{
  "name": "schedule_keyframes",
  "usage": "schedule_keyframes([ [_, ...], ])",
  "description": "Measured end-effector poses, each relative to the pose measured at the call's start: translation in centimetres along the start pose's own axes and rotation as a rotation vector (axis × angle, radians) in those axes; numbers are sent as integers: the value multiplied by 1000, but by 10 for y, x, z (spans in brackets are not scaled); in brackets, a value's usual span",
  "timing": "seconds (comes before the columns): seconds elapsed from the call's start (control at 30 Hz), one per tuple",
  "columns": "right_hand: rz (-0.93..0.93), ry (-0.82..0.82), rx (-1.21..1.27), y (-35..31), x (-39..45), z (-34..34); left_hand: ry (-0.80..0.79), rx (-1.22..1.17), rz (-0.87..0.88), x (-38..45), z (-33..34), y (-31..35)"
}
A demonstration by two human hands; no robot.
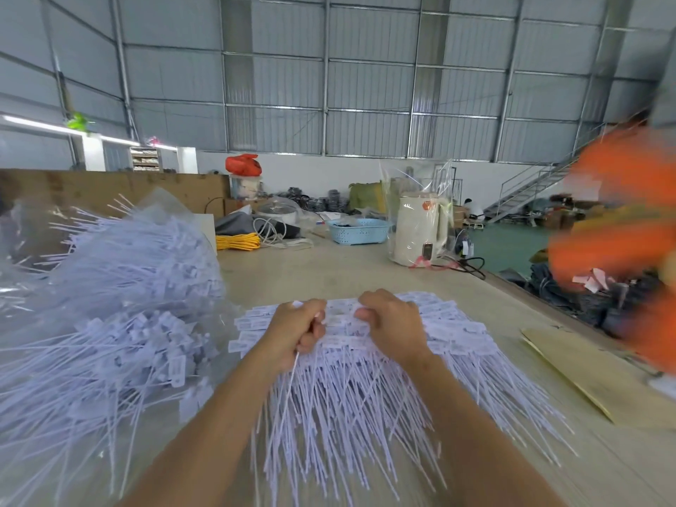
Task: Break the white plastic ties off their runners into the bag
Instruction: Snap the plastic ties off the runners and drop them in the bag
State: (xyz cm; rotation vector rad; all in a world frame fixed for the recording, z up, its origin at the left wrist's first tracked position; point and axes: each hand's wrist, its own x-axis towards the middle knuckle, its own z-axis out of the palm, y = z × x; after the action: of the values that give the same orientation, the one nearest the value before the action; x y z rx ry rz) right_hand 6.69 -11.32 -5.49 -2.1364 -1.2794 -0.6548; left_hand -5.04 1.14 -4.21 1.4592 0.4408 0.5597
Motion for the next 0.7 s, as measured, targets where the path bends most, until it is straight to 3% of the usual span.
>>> schedule_keyframes([
  [0.13,101,61,211,2,-2,-13,44,-128,109,2,-10,-2],
  [0.27,43,12,382,-22,2,-17,7,-181,144,4,6,-8],
  [0.43,15,-136,478,-32,1,-21,-97,-76,128,-1,26,-3],
  [0.57,15,-156,527,-29,1,-19,-61,144,250,-5,30,-7],
  [0.7,26,-86,485,-28,2,-16,28,53,325,-6,29,-6],
])
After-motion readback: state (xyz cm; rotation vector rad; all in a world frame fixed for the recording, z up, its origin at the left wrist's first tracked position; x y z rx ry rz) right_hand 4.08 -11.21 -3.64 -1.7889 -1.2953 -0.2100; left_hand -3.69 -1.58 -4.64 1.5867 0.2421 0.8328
